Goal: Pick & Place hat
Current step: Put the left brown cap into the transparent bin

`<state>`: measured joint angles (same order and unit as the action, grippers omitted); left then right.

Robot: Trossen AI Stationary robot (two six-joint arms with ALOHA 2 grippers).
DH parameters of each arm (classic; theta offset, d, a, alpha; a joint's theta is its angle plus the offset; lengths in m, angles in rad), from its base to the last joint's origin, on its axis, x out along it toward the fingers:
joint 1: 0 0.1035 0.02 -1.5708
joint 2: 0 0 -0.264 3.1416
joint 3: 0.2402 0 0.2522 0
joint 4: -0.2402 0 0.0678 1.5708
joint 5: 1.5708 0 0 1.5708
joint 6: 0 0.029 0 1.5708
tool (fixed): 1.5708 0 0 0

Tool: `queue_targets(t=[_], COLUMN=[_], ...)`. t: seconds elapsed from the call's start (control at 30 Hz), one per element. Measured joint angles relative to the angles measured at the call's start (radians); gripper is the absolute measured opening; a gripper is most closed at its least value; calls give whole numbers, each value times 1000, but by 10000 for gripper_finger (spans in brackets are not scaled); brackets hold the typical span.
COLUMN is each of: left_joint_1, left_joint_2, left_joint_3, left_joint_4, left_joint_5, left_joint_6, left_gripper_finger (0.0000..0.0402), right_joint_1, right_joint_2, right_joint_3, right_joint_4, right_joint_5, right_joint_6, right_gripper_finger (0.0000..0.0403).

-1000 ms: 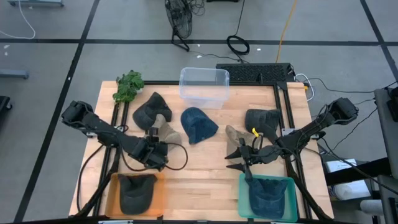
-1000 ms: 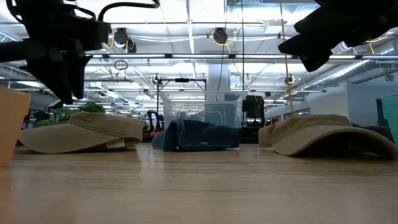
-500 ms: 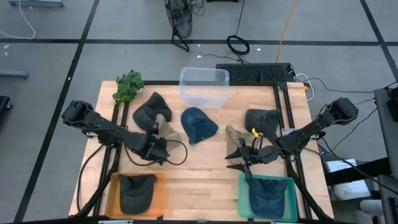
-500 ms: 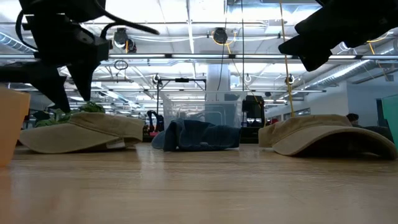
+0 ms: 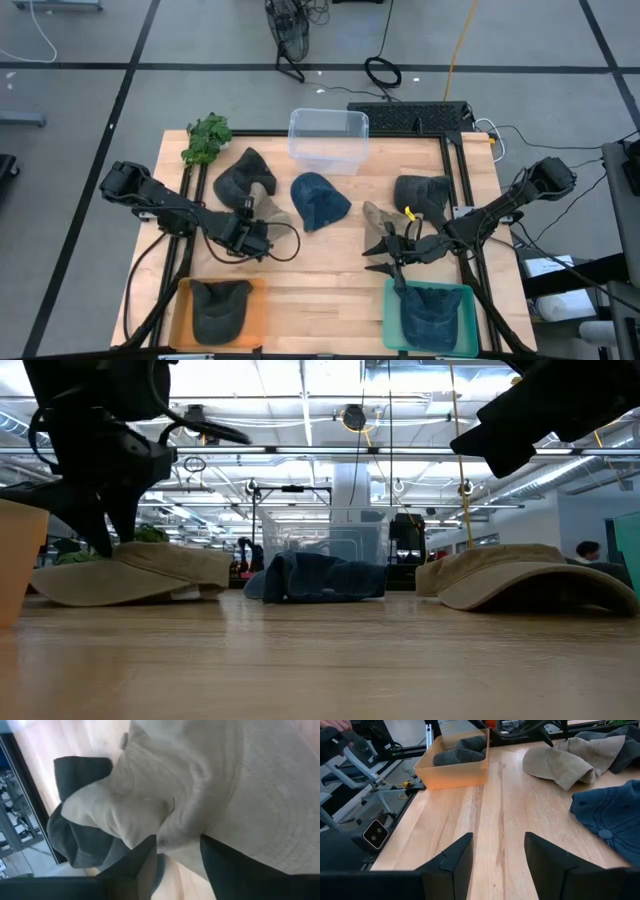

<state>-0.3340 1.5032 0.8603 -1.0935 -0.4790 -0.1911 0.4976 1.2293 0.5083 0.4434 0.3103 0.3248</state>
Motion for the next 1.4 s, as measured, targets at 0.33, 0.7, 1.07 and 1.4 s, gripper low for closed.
queue_targets(t=[0.33,0.7,1.07,1.4], left_joint_1=[0,-1,-4,-63], left_joint_2=[0,0,0,9], left_joint_3=[-9,0,249,358], left_joint_4=[97,180,212,576], left_joint_5=[25,87,146,139], left_joint_6=[-39,-55,-223,-287], left_gripper_finger=[33,8,8,5], right_joint_1=[0,0,0,6], right_joint_2=[0,0,0,0], right_joint_3=[0,0,0,0], right_joint_4=[0,0,0,0], right_joint_5=[1,2,2,-1], right_joint_6=[0,-1,0,3], right_gripper_finger=[155,155,155,155])
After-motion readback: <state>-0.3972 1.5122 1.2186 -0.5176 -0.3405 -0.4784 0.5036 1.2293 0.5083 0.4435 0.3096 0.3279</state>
